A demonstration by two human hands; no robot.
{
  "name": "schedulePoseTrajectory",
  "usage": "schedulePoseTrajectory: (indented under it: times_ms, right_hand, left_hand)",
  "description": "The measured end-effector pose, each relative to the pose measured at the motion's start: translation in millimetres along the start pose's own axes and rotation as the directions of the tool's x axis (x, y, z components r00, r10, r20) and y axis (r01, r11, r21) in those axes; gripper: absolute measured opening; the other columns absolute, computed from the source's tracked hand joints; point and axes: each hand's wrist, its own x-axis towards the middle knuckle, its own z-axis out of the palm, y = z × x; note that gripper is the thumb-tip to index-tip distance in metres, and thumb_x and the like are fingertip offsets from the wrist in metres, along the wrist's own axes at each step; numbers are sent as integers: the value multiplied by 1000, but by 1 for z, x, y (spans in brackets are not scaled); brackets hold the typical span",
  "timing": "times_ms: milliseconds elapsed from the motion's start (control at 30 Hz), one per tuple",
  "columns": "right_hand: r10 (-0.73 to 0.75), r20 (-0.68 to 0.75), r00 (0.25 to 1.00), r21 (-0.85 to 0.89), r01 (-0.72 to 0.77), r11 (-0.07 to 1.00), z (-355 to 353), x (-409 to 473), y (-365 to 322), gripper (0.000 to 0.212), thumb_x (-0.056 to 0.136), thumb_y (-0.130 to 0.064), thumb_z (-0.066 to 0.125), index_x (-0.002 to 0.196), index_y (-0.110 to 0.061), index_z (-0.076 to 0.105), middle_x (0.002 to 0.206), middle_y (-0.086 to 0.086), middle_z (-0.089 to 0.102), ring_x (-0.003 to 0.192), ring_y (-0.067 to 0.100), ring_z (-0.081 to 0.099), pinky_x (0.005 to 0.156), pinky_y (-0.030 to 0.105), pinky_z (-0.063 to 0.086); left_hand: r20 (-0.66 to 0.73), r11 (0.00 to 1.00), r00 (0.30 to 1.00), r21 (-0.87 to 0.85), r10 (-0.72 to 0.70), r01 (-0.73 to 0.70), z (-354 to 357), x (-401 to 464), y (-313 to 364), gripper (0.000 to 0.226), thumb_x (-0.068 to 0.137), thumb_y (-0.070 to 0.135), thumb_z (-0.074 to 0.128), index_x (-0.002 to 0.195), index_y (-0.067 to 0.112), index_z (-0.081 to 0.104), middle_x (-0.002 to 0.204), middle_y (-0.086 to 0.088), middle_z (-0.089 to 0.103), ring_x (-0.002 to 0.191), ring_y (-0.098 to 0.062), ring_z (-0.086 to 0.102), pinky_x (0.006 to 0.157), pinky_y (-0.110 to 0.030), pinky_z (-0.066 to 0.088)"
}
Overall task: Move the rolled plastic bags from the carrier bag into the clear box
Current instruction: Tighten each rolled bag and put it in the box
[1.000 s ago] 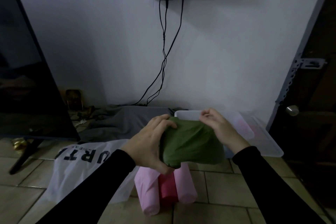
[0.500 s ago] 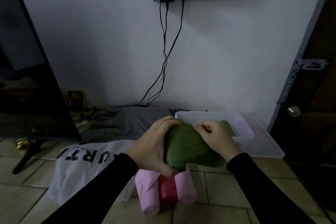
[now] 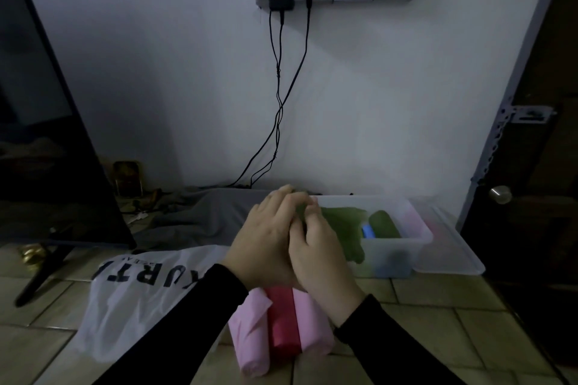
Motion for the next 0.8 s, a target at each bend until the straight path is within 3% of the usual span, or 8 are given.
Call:
schedulePoseTrajectory:
  times_ms: [167, 267, 367, 467, 533, 633, 733, 800]
  right_hand:
    - [181, 69, 981, 235, -192, 953, -20, 13, -3, 26, 99, -29, 44, 105, -15, 65, 102, 7, 69, 101, 22, 63, 92, 31, 47]
    - [339, 274, 900, 530, -436, 728, -29, 8, -8, 28, 95, -34, 53, 94, -11, 69, 96, 13, 72, 92, 26, 69, 87, 41, 54]
    - [370, 426, 826, 636, -564, 526, -37, 4, -11, 40, 89, -44, 58, 93, -6, 71, 92, 14, 74, 85, 26, 71, 80, 39, 57]
    - [321, 502, 803, 685, -595, 420, -42, 3, -12, 42, 88, -44, 60, 100, -5, 71, 95, 15, 74, 89, 27, 70, 86, 41, 55]
    - [294, 525, 799, 698, -601, 389, -41, 4, -10, 39, 87, -40, 62, 100, -4, 71, 93, 15, 74, 89, 26, 70, 87, 40, 55]
    - [330, 419, 846, 666, -533, 522, -41, 8, -3, 36, 86, -37, 65, 95, -4, 72, 88, 13, 75, 81, 23, 72, 79, 36, 58]
    - [324, 239, 915, 384, -395, 834, -40, 11, 7, 37, 86, -43, 64, 100, -9, 68, 92, 8, 74, 86, 20, 70, 80, 35, 56]
    - [283, 179, 942, 197, -316, 928, -39, 11, 9, 36, 87, -46, 60, 102, -14, 64, 93, 4, 71, 88, 18, 67, 83, 36, 55]
  left_hand:
    - [56, 997, 997, -68, 46, -42, -18, 3, 8, 99, 33, 49, 81, 120, 25, 40, 122, 13, 44, 121, -11, 46, 92, -34, 42]
    - [37, 976, 999, -216, 24, -15, -21, 2, 11, 92, 35, 47, 79, 116, 25, 41, 118, 13, 48, 109, -8, 51, 90, -39, 43]
    - [13, 877, 997, -474, -75, 72, -20, -1, 14, 92, 34, 37, 79, 116, 32, 39, 120, 15, 50, 107, -16, 55, 92, -41, 45]
    - [-1, 770, 988, -626, -154, 120, -11, -2, 17, 91, 36, 35, 78, 118, 28, 38, 119, 15, 51, 107, -12, 54, 92, -29, 45]
    - [55, 700, 976, -688, -210, 189, -6, -2, 18, 96, 40, 34, 79, 125, 25, 37, 123, 9, 51, 113, -16, 54, 96, -33, 47]
    - [181, 785, 966, -564, -183, 255, -4, -1, 11, 109, 43, 40, 81, 139, 20, 33, 136, 7, 45, 130, -14, 44, 108, -39, 40]
    - [289, 979, 949, -123, -123, 164, -6, 5, 16, 127, 46, 61, 75, 150, 17, 18, 153, 7, 22, 146, -12, 12, 116, -33, 19]
    - [233, 994, 971, 105, -59, 35, -2, 8, 22, 128, 45, 67, 71, 149, 12, 20, 146, 1, 30, 141, -16, 23, 111, -34, 28]
